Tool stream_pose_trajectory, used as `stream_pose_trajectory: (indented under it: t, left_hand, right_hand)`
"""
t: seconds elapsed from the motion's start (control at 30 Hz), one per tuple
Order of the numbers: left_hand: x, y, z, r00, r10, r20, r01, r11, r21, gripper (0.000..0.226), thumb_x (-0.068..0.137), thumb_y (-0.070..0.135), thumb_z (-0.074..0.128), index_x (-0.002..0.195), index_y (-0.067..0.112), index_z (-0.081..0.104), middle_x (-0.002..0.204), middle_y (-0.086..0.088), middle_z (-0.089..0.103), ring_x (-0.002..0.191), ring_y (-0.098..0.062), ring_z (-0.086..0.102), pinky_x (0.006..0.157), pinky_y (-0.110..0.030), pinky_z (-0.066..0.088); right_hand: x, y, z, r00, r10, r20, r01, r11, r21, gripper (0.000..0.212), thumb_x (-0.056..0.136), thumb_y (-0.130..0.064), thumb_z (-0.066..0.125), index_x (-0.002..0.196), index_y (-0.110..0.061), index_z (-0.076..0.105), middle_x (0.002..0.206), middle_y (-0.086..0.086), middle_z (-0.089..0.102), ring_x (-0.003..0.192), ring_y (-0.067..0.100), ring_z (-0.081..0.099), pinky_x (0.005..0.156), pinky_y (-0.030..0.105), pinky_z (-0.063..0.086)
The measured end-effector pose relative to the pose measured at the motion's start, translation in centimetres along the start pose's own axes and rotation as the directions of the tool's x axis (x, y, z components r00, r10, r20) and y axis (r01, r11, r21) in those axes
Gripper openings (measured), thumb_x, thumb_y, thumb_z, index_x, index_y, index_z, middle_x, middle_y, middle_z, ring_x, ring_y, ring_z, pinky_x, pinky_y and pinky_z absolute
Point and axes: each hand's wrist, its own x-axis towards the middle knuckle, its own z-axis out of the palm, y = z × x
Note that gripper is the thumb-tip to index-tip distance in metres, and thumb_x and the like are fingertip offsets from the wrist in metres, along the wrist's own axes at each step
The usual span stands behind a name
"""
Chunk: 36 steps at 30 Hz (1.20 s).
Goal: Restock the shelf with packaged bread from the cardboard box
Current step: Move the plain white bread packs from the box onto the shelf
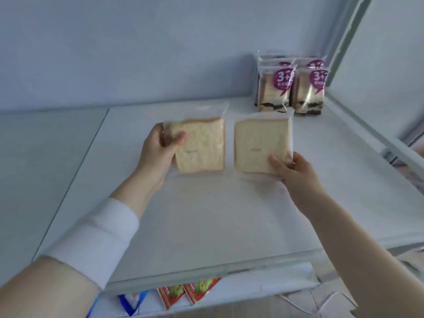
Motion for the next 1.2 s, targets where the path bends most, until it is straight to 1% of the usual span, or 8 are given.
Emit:
stream_pose_trajectory:
  t: [0.13,0.27,0.37,0.5,0.67,0.83,1.07,1.2]
  left_hand:
    - [7.7,-1.7,1.1,0.997,0.017,-0.069,-0.015,1.0,0.02,0.016,0.084,0.011,0.063,0.093,0.02,0.054,0.094,-0.001,0.062,0.093,-0.022,0.059,0.091,-0.049,0.048]
    - [15.5,-3.6,1.6,0.992,0.044,-0.118,-0.038,0.998,0.056,0.018,0.084,0.014,0.064,0.099,0.018,0.055,0.098,-0.002,0.063,0.094,-0.02,0.06,0.092,-0.047,0.049]
    - [20.0,-5.0,2.3,0.988,0.065,-0.141,-0.057,0.996,0.062,0.026,0.078,0.023,0.066,0.1,0.016,0.053,0.102,-0.006,0.062,0.095,-0.021,0.058,0.093,-0.045,0.048]
    - [23.7,-6.7,3.3,0.96,0.113,-0.258,-0.098,0.993,0.071,0.019,0.079,0.023,0.065,0.092,0.024,0.051,0.088,0.007,0.061,0.083,-0.01,0.059,0.086,-0.035,0.05]
    - [26.1,-7.3,4.6,0.93,0.177,-0.321,-0.166,0.984,0.063,0.022,0.075,0.027,0.064,0.093,0.026,0.051,0.085,0.006,0.056,0.08,-0.011,0.054,0.075,-0.022,0.047]
    - [27.4,-7.9,5.5,0.897,0.239,-0.372,-0.199,0.97,0.142,0.02,0.083,0.02,0.064,0.096,0.02,0.048,0.077,0.008,0.045,0.07,-0.006,0.044,0.067,-0.012,0.04]
    - [27.2,-7.1,6.0,0.895,0.205,-0.395,-0.197,0.978,0.061,0.038,0.082,0.011,0.066,0.105,0.018,0.038,0.085,0.006,0.049,0.078,-0.003,0.052,0.07,-0.009,0.045]
    - [25.5,-6.1,5.2,0.936,0.131,-0.328,-0.094,0.987,0.127,0.048,0.086,0.017,0.063,0.124,0.005,0.035,0.116,-0.01,0.055,0.104,-0.016,0.056,0.094,-0.024,0.046]
  right_hand:
    - [8.4,-1.3,3.4,0.996,-0.091,-0.018,0.09,0.995,-0.037,0.031,0.086,-0.021,0.063,0.111,-0.009,0.05,0.104,0.008,0.062,0.098,0.026,0.059,0.09,0.039,0.049]
    - [16.8,-1.6,7.2,0.99,-0.133,-0.049,0.133,0.991,-0.01,0.044,0.086,-0.018,0.063,0.123,-0.006,0.042,0.094,-0.003,0.055,0.084,0.011,0.054,0.077,0.02,0.046]
    - [21.6,-1.2,9.5,0.982,-0.174,-0.069,0.169,0.982,-0.08,0.036,0.085,-0.022,0.064,0.114,-0.01,0.046,0.083,-0.007,0.052,0.076,0.008,0.05,0.064,0.006,0.042]
    - [25.5,-1.4,11.1,0.973,-0.207,-0.107,0.188,0.968,-0.164,0.045,0.085,-0.024,0.064,0.122,-0.005,0.047,0.101,0.002,0.053,0.094,0.016,0.051,0.085,0.024,0.04]
    - [27.8,-1.8,12.1,0.932,-0.252,-0.261,0.205,0.959,-0.193,0.049,0.084,-0.015,0.065,0.128,-0.008,0.043,0.12,0.005,0.057,0.109,0.016,0.052,0.083,0.01,0.034]
    - [28.8,-1.8,12.9,0.896,-0.298,-0.331,0.185,0.925,-0.332,0.049,0.087,-0.018,0.061,0.131,-0.009,0.043,0.134,0.01,0.047,0.125,0.024,0.043,0.106,0.031,0.032]
    - [28.0,-2.4,13.5,0.91,-0.259,-0.324,0.141,0.927,-0.346,0.055,0.09,-0.016,0.056,0.137,-0.008,0.029,0.139,0.01,0.045,0.128,0.027,0.043,0.102,0.031,0.033]
    - [25.5,-2.3,13.7,0.954,-0.227,-0.196,0.108,0.87,-0.482,0.081,0.091,-0.027,0.053,0.147,-0.008,-0.001,0.155,0.014,0.012,0.143,0.028,0.014,0.117,0.037,0.014]
